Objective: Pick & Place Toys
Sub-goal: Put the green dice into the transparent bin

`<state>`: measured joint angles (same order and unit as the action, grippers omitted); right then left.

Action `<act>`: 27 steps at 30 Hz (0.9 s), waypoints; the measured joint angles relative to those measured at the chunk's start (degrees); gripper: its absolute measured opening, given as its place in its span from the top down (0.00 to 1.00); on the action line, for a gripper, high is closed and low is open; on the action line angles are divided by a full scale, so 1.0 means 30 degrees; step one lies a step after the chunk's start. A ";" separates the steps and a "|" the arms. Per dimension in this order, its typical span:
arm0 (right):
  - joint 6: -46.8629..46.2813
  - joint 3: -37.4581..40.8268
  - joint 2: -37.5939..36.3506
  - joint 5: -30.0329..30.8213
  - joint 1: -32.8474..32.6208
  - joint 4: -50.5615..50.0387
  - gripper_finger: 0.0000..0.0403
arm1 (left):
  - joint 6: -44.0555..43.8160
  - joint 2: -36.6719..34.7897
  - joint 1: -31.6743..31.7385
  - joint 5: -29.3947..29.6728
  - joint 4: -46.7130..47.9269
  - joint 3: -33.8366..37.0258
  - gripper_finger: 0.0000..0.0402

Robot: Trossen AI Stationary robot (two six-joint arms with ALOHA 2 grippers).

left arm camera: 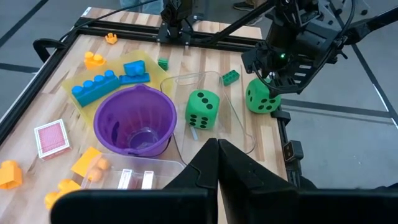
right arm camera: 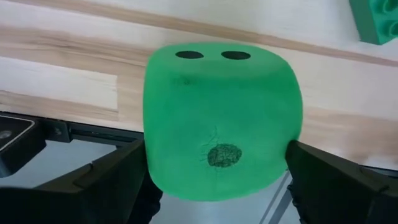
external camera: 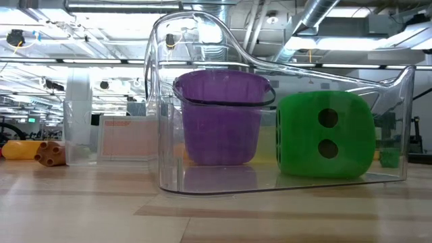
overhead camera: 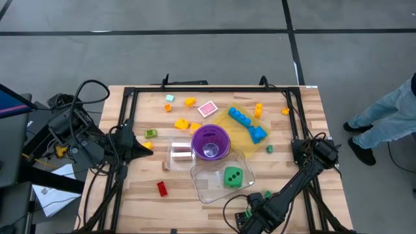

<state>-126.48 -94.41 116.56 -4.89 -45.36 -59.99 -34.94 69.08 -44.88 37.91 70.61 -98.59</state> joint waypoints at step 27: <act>0.2931 -0.2309 -0.0434 0.2295 0.0058 -0.1244 0.08 | 0.0051 0.0000 0.0000 0.0022 0.0015 0.0000 1.00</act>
<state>-117.68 -101.34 115.26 2.00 -45.19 -63.72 -34.79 69.08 -44.88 37.98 70.65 -98.59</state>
